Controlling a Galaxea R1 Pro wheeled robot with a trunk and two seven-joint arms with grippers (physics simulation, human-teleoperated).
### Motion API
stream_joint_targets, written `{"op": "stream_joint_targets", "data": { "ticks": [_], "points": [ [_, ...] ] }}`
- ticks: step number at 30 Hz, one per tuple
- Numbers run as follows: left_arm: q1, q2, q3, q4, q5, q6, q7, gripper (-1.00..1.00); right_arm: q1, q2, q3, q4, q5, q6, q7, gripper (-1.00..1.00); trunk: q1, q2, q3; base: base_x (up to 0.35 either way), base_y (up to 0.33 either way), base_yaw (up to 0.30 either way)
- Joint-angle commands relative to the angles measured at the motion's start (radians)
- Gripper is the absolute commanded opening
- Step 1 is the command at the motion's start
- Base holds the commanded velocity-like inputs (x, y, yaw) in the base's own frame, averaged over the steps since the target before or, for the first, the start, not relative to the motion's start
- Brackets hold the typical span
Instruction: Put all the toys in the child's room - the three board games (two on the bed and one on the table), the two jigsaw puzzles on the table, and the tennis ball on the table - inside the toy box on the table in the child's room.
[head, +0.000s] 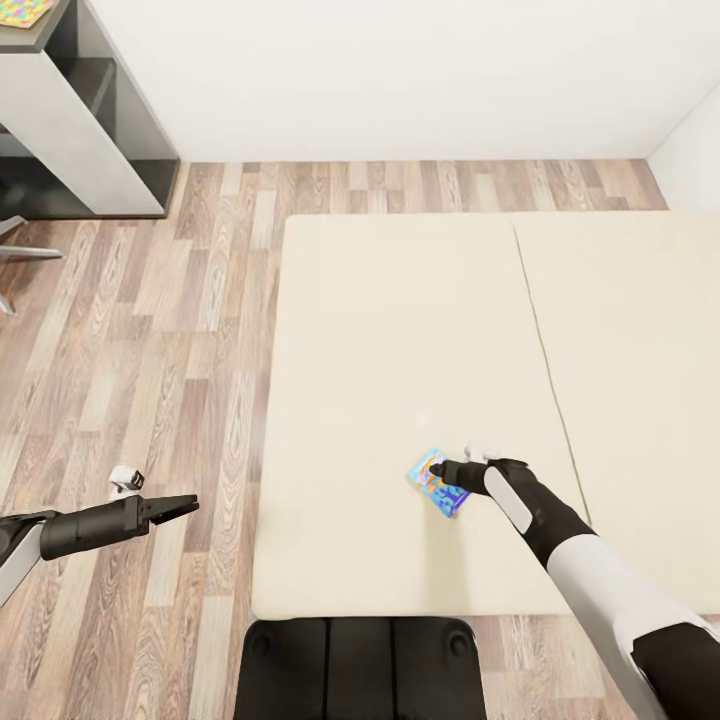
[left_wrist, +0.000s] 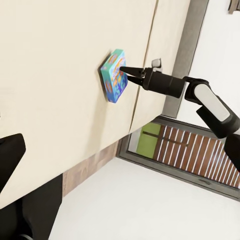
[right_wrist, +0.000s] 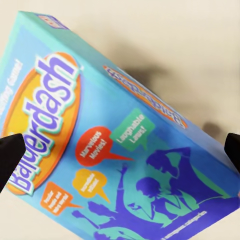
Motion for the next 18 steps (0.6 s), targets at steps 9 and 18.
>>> {"op": "stream_joint_targets", "data": {
  "ticks": [9, 18],
  "points": [
    [-0.001, 0.001, -0.003, 0.000, 0.007, 0.009, 0.000, 1.00, 0.000, 0.000, 0.009, -0.002, -0.010, 0.016, -0.002, 1.00, 0.001, -0.002, -0.002, 0.000, 0.000, 0.000],
    [0.000, 0.001, -0.003, 0.000, 0.008, 0.009, 0.000, 1.00, 0.000, 0.014, 0.007, -0.011, -0.012, 0.122, 0.004, 1.00, 0.001, -0.002, -0.002, 0.000, 0.000, 0.000]
  ]
}}
